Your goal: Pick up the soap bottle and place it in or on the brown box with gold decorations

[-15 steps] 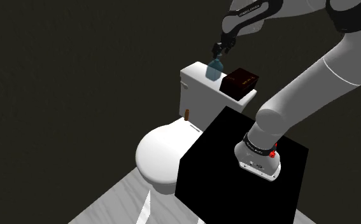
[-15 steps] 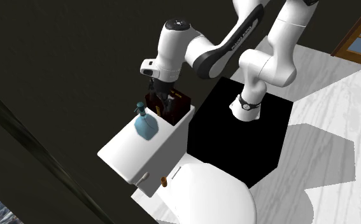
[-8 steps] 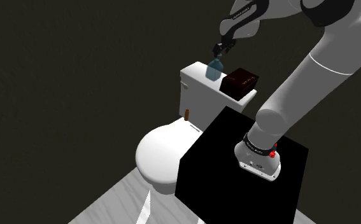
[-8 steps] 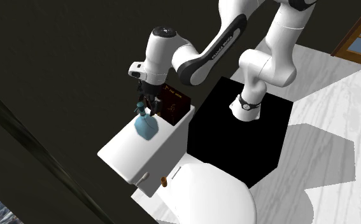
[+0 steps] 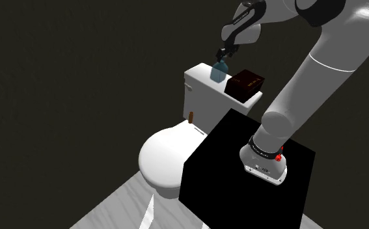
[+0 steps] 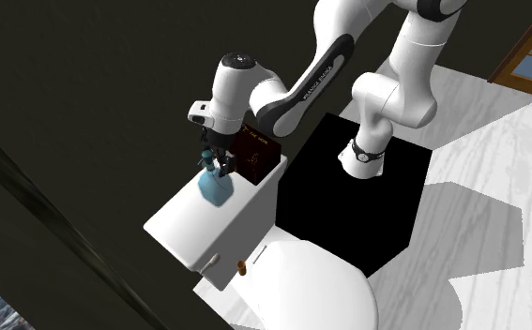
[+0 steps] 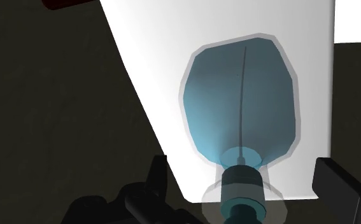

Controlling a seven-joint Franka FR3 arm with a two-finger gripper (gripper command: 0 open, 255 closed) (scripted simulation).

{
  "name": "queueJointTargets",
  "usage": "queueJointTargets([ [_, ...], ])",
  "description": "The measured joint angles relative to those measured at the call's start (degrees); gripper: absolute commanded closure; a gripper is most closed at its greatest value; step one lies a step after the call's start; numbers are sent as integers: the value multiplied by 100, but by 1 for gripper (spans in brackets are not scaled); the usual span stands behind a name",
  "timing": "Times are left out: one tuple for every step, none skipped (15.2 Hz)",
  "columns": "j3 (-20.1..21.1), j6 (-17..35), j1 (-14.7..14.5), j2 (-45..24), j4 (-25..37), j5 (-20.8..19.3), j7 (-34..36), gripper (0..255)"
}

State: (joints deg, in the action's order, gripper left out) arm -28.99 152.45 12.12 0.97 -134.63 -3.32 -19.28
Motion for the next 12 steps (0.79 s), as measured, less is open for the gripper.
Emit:
queueJointTargets([
  [0,4,0,-2,-2,2,-2,0],
  [-1,7,0,-3,-4,3,-2,0],
  [-1,9,0,-3,-5,3,-3,0],
  [-1,9,0,-3,-5,3,-3,255],
  [-1,9,0,-3,-4,3,-3,255],
  [0,9,0,-3,-4,3,-3,255],
  [-1,9,0,-3,-4,3,-3,255],
  [-1,9,1,-3,-4,3,-2,255],
  [-1,9,1,-2,-5,3,-2,255],
  [-1,9,1,-2,-5,3,-2,255],
  [-1,9,1,-2,-5,3,-2,255],
  [-1,9,1,-2,-5,3,-3,255],
])
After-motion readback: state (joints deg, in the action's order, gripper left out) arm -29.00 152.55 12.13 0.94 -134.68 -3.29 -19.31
